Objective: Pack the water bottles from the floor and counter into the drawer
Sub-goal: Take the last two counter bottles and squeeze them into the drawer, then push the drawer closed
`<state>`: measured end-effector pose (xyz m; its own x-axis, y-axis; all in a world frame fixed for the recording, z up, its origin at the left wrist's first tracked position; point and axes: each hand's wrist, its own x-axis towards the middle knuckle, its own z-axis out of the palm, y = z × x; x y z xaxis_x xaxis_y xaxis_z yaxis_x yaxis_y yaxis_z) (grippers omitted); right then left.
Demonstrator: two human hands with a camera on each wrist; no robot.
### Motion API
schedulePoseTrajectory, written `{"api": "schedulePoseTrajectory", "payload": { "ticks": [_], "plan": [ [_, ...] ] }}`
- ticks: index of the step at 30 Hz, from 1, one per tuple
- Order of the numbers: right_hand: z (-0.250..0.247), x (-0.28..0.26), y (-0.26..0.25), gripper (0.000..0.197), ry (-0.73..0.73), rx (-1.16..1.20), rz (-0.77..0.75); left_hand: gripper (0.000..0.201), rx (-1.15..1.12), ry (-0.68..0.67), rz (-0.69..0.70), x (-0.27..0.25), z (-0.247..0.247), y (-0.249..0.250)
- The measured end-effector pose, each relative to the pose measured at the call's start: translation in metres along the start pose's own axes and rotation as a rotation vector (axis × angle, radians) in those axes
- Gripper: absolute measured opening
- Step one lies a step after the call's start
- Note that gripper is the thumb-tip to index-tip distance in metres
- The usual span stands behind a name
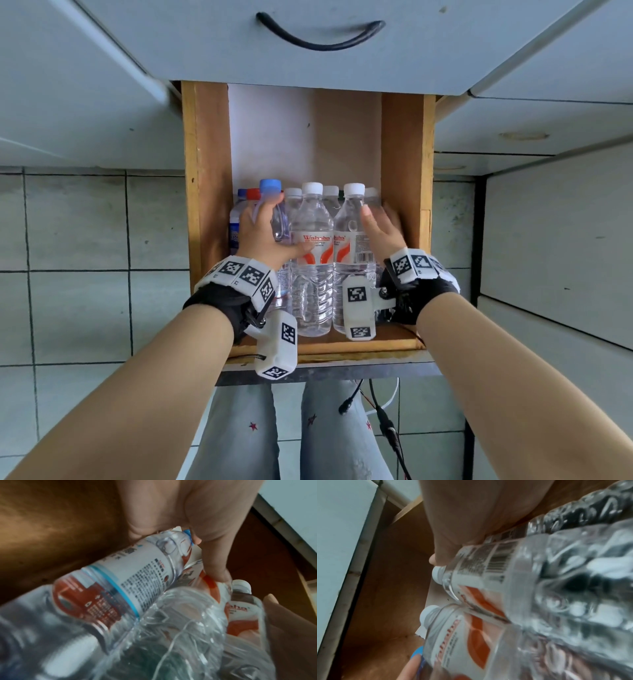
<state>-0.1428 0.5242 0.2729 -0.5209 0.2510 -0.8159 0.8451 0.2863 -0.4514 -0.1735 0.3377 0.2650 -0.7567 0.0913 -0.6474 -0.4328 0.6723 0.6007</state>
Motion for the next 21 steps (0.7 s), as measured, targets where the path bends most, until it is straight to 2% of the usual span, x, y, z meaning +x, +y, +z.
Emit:
{"api": "schedulePoseTrajectory", "payload": {
  "ticks": [2,7,10,12,14,17,19,21],
  "plan": [
    [0.000,-0.009,0.008,0.064,-0.009,-0.043,-0.049,0.097,-0.011,0.016,-0.019,-0.005,-0.001,0.001],
    [-0.001,-0.036,0.027,0.068,-0.008,-0.085,0.018,0.094,-0.087,0.096,-0.073,-0.028,-0.006,0.012],
    [-0.004,-0.054,0.041,0.060,-0.020,-0.060,0.024,0.075,-0.053,0.183,-0.091,-0.048,-0.011,0.021],
    [-0.004,-0.065,0.051,0.053,-0.030,0.051,0.018,0.057,-0.135,0.213,-0.097,-0.062,-0.013,0.023],
    [-0.004,-0.077,0.058,0.042,-0.031,0.181,0.022,0.044,-0.277,0.204,-0.114,-0.078,-0.013,0.021],
    [-0.003,-0.095,0.066,0.010,-0.065,0.421,0.056,0.023,-0.449,0.131,-0.170,-0.099,-0.013,0.013],
    [0.001,-0.110,0.072,0.009,-0.093,0.509,0.049,0.010,-0.550,0.065,-0.216,-0.115,-0.012,0.005],
    [0.010,-0.127,0.080,0.016,-0.162,0.557,0.050,0.012,-0.578,-0.015,-0.237,-0.133,-0.007,-0.007]
  ]
}}
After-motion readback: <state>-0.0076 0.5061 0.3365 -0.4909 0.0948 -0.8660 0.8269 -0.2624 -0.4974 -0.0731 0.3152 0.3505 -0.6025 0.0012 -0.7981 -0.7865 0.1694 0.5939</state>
